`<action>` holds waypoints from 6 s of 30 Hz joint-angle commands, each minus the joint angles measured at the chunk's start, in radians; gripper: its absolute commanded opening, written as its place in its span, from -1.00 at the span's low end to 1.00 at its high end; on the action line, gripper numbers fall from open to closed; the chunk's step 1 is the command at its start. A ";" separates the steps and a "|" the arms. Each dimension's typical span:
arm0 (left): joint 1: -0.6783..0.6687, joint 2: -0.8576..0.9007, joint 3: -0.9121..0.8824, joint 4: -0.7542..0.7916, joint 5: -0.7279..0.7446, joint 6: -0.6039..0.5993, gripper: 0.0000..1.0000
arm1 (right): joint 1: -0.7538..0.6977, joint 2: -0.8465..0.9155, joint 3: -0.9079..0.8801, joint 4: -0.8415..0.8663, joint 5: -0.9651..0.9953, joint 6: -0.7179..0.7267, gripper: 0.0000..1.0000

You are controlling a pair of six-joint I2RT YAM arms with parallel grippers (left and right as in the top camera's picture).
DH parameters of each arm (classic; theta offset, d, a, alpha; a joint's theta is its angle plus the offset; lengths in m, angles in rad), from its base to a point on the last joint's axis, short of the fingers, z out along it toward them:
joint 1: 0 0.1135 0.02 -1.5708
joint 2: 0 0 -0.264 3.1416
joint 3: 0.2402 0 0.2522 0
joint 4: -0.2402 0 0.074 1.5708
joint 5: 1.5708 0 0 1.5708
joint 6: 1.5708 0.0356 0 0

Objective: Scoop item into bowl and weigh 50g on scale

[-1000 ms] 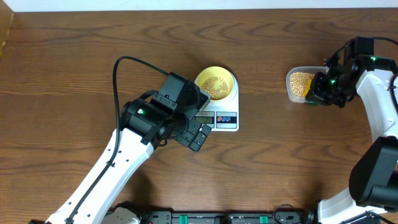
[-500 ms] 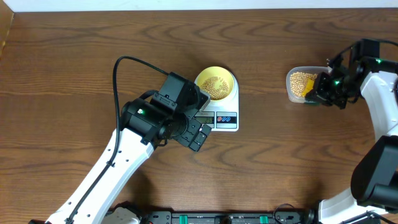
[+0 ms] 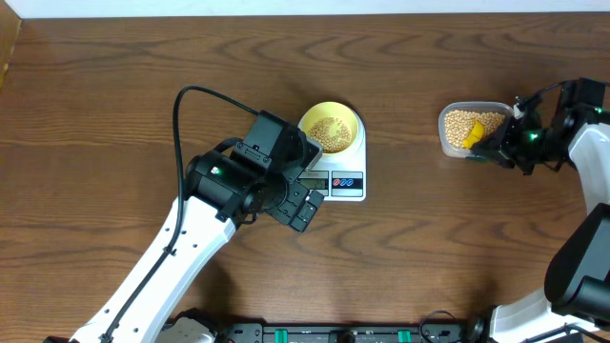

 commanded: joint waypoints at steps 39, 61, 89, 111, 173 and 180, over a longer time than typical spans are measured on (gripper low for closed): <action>-0.001 -0.008 0.013 -0.002 -0.003 0.002 0.97 | -0.166 0.009 -0.015 -0.078 -0.269 -0.176 -0.98; -0.001 -0.008 0.013 -0.002 -0.003 0.002 0.97 | -0.215 0.009 -0.015 -0.073 -0.417 -0.187 -0.98; -0.001 -0.008 0.013 -0.002 -0.003 0.002 0.97 | -0.047 0.009 -0.014 -0.045 -0.736 -0.185 -0.97; -0.001 -0.008 0.013 -0.002 -0.003 0.002 0.97 | 0.310 0.009 -0.014 0.441 -0.720 0.224 -0.97; -0.001 -0.008 0.013 -0.002 -0.003 0.002 0.97 | 0.561 0.008 0.023 0.307 -0.124 -0.036 -0.97; -0.001 -0.008 0.013 -0.002 -0.003 0.002 0.97 | 0.593 0.008 0.097 0.217 -0.051 -0.104 -0.97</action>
